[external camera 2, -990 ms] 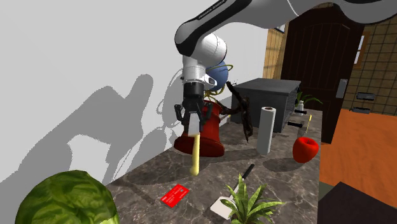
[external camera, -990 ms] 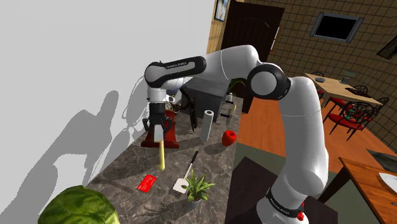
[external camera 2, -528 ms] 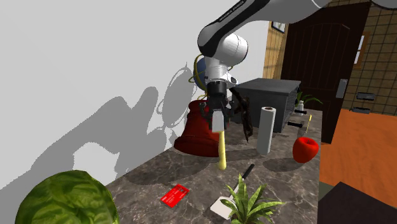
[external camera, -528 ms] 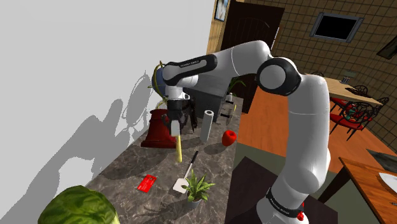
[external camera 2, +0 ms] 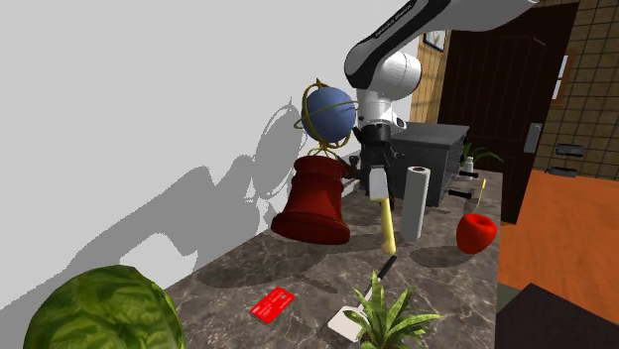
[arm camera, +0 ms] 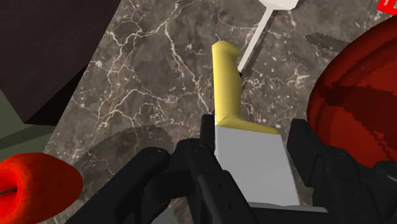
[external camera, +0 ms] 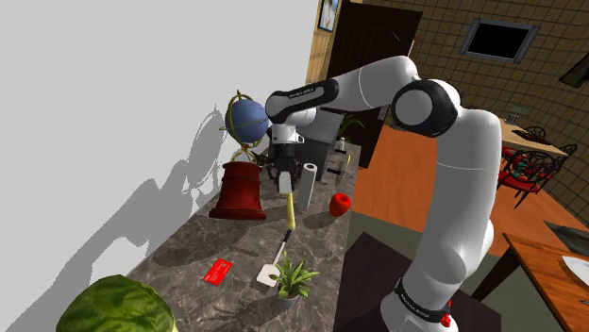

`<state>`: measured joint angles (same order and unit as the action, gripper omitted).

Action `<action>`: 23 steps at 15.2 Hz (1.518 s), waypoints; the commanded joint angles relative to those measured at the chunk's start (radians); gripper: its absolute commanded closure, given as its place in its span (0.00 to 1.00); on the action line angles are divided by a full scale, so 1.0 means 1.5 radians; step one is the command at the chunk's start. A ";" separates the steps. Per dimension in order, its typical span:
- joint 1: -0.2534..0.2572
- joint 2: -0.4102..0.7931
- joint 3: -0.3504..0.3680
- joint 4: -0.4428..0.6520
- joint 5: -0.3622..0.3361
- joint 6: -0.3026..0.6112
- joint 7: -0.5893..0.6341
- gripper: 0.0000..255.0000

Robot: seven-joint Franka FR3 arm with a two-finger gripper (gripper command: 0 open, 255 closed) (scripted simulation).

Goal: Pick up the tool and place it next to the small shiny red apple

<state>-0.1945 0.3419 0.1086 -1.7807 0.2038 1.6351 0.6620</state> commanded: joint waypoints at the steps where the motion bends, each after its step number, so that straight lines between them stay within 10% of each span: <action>1: -0.018 -0.004 -0.013 -0.006 -0.010 -0.004 -0.028 1.00; 23: -0.041 0.081 -0.032 -0.060 -0.026 0.125 -0.088 1.00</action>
<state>-0.2580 0.4548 0.0585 -1.8644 0.1636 1.8106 0.5294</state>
